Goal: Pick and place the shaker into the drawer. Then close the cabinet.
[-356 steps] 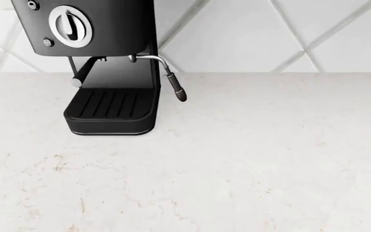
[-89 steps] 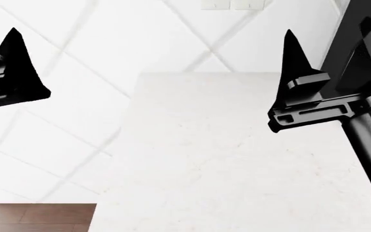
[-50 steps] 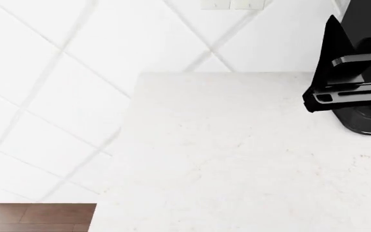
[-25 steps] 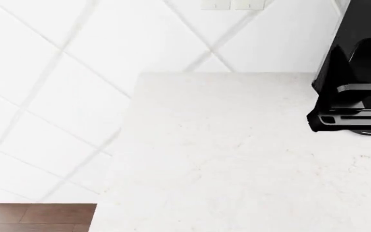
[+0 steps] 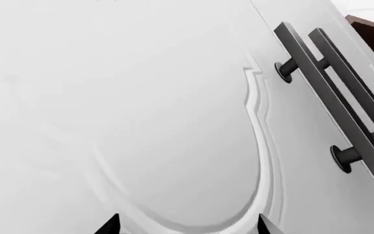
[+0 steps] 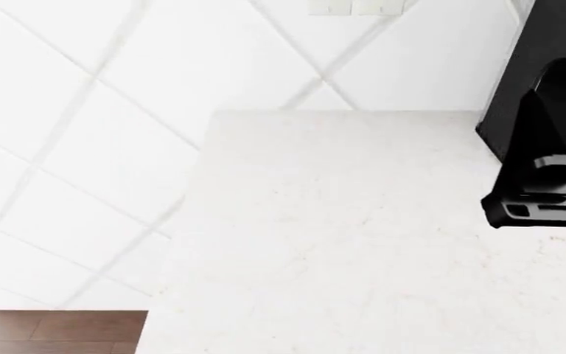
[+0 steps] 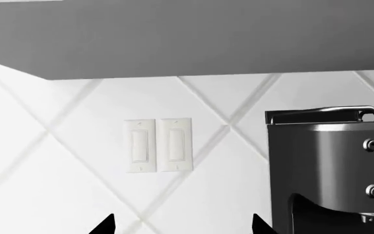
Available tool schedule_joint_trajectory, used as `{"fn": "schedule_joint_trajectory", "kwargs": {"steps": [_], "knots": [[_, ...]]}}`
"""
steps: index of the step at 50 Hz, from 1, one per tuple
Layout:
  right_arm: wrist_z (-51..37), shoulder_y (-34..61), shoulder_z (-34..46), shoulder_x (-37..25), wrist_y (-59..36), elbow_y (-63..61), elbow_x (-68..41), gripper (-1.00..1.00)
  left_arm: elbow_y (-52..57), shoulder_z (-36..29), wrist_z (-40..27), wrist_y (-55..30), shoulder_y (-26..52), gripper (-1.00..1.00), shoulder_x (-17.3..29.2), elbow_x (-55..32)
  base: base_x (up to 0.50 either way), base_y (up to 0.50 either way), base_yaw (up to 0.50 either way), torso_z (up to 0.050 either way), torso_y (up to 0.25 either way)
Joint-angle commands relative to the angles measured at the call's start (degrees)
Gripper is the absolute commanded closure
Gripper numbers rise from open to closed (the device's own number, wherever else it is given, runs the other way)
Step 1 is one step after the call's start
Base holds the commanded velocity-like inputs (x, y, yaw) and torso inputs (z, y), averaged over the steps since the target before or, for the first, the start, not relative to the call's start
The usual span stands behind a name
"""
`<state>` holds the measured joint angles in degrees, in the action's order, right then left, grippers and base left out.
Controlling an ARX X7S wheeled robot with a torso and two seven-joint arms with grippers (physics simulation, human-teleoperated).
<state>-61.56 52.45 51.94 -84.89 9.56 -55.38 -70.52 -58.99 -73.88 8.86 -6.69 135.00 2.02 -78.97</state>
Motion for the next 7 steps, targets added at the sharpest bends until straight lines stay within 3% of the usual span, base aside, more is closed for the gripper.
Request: {"fn": "schedule_joint_trajectory", "kwargs": {"steps": [1,5,7], "knots": [[-0.44,0.11,-0.77,-0.77,0.53,-1.57,0.67,-1.00,-1.97,-15.64,-2.44,-9.47,-1.79,-1.00,-2.02,-10.51,0.02,0.00,-0.01,0.000,0.000],[0.12,1.14,-1.55,-0.42,-0.53,-1.51,-0.43,-1.00,-5.61,-15.43,-2.51,-7.71,-0.08,-1.00,-2.01,-14.18,0.01,-0.01,-0.01,0.000,0.000],[0.35,1.88,-1.96,0.57,-1.69,-1.29,-0.97,-1.00,-7.39,-11.49,-1.81,-8.08,-0.01,-1.00,-2.01,-11.54,0.01,-0.01,-0.01,0.000,0.000]]}}
